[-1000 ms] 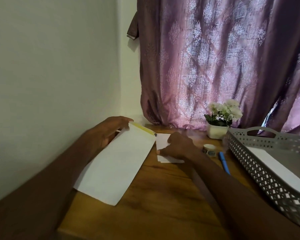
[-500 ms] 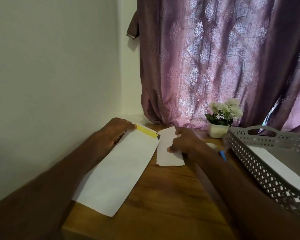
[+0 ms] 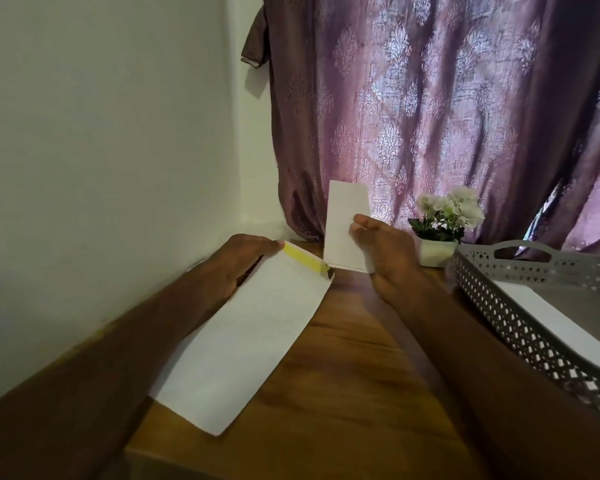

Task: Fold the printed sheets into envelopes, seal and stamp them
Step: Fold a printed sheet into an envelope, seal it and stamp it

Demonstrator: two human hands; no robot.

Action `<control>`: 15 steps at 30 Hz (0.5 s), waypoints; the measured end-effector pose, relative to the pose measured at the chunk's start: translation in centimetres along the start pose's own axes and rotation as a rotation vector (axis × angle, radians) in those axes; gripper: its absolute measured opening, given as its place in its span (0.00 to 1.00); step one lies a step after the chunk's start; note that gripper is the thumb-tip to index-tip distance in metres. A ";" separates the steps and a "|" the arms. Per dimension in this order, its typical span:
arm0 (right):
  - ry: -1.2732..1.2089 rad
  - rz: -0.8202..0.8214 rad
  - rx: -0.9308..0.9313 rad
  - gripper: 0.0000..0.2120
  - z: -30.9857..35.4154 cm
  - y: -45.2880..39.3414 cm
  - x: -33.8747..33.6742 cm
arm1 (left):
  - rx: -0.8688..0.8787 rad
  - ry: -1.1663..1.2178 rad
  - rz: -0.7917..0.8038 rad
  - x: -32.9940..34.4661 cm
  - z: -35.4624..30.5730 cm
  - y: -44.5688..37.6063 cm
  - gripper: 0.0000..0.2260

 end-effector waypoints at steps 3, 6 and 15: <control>0.114 0.051 -0.010 0.24 -0.6 0.3 0.5 | -0.034 0.059 0.089 0.7 0.3 0.2 0.17; 0.140 0.006 -0.096 0.32 -0.7 0.5 0.1 | -0.050 0.166 0.269 1.3 0.2 0.5 0.18; 0.152 -0.119 -0.014 0.19 -0.6 0.2 -0.9 | 0.082 0.090 0.459 2.9 0.6 0.5 0.20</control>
Point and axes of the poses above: each hand's wrist, its own y-axis away from the middle knuckle, its own x-axis out of the palm, z = x × y, the point moved 3 cm from there along -y, towards the middle knuckle, and after that the axes turned 15 degrees about x, right-handed, at the moved point
